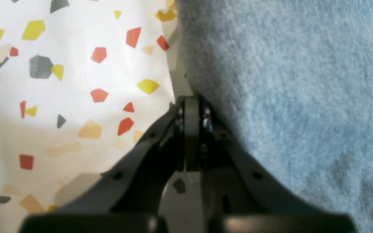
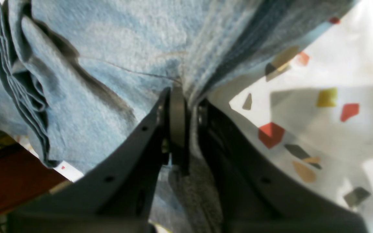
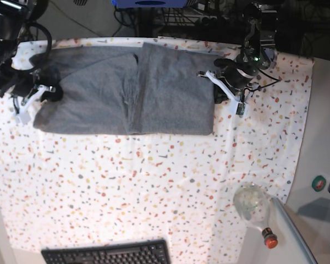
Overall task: Layout the t-shirt on the table in an organized manner, then fold the t-shirt properly
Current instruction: 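Grasp the bundle edges with both grippers and fold it in half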
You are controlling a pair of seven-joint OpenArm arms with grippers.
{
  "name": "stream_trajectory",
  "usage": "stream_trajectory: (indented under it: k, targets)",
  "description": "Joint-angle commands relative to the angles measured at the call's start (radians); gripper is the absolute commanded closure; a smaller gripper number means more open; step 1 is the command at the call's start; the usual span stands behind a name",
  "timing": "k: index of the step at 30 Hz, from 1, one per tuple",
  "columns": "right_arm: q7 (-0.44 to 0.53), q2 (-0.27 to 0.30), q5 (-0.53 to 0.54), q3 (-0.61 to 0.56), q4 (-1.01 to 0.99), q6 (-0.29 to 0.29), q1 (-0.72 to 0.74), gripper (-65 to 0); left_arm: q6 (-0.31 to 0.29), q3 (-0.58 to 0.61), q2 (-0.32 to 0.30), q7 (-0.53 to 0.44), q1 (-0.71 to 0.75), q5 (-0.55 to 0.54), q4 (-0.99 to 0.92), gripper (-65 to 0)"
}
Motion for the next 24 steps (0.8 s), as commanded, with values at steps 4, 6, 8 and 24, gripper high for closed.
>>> stream_trajectory:
  k: [4,6,8,24]
  targets:
    - [-0.062,0.011,-0.005,0.002,0.188,-0.002,-0.026,0.0,-0.012,0.064,0.004,0.054,0.007,0.019,0.0,0.0]
    - [-0.103,-0.012,-0.005,0.002,0.282,-0.002,-0.047,0.0,-0.012,0.064,0.007,0.054,0.007,0.019,0.0,0.0]
    - [-0.153,-0.04,-0.004,0.002,0.389,-0.019,-0.07,0.0,-0.012,0.062,0.007,0.054,0.007,0.019,0.0,0.0]
    - [-0.426,-0.259,-0.004,-0.107,0.851,-0.087,-0.142,0.0,-0.012,0.076,0.015,0.057,-0.013,0.021,0.0,0.0]
